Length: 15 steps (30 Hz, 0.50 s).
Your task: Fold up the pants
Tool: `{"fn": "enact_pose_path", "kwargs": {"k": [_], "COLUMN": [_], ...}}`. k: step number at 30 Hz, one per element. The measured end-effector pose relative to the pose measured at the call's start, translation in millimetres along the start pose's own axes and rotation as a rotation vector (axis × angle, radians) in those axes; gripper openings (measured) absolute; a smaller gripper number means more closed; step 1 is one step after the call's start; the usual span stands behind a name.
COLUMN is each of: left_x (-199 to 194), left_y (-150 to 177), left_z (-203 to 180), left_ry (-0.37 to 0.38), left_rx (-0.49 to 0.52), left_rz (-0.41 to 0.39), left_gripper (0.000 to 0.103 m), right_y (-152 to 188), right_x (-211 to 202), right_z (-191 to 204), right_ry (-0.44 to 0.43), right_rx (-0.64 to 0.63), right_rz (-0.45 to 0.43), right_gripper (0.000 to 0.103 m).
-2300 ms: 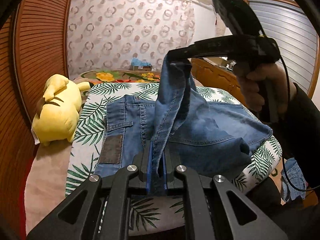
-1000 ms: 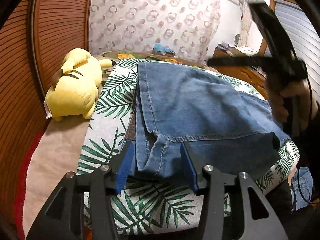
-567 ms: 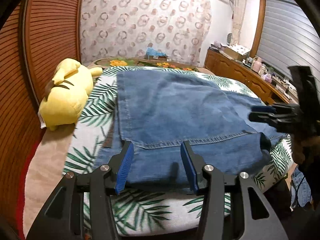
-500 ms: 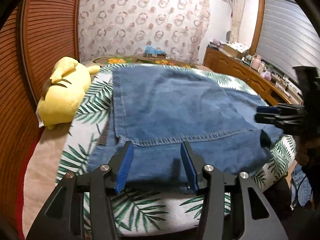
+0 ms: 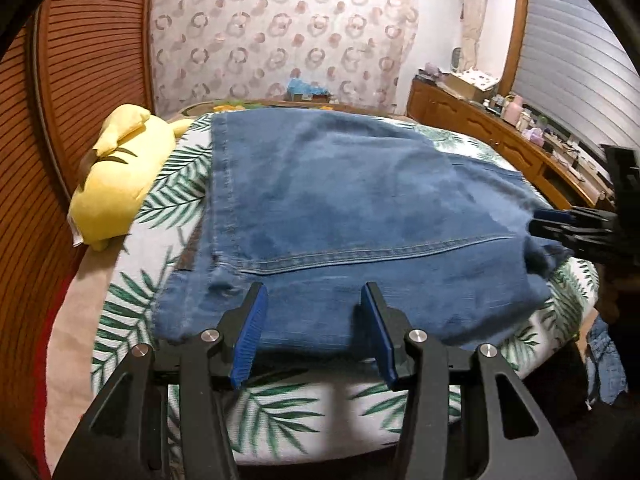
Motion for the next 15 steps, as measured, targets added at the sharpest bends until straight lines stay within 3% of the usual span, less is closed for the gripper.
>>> {"fn": "enact_pose_path", "kwargs": {"k": [5,8,13,15], "left_x": [1.2,-2.8,-18.0,-21.5], "left_y": [-2.0,-7.3,-9.6,-7.7], "left_z": [-24.9,-23.6,8.0,20.0], "left_ry": [0.047,0.019,-0.056,-0.085], "left_rx": [0.023,0.034,-0.010,-0.026], "left_rz": [-0.004,-0.015,-0.025,-0.023], "left_gripper": [0.050,0.050,0.050,0.050], "right_y": [15.4,25.6,30.1,29.2], "right_x": [13.3,19.8,18.5,22.4], "right_z": [-30.7,-36.7,-43.2,-41.4], "right_ry": [0.102,0.153,0.173,0.174], "right_rx": [0.031,0.015,0.080,0.073], "right_rz": [0.013,0.034,0.023,0.021], "right_gripper": [0.046,0.046,0.065,0.066]}}
Point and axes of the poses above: each gripper's, at about its wrist camera, not at the fingertips, and x roughly the way its jaws point, z to its left, y to its underside, the point moved 6 cm from there along x, roughly the way its jaws point, and after that the axes turned 14 degrees about -z, right-handed, at the moved point
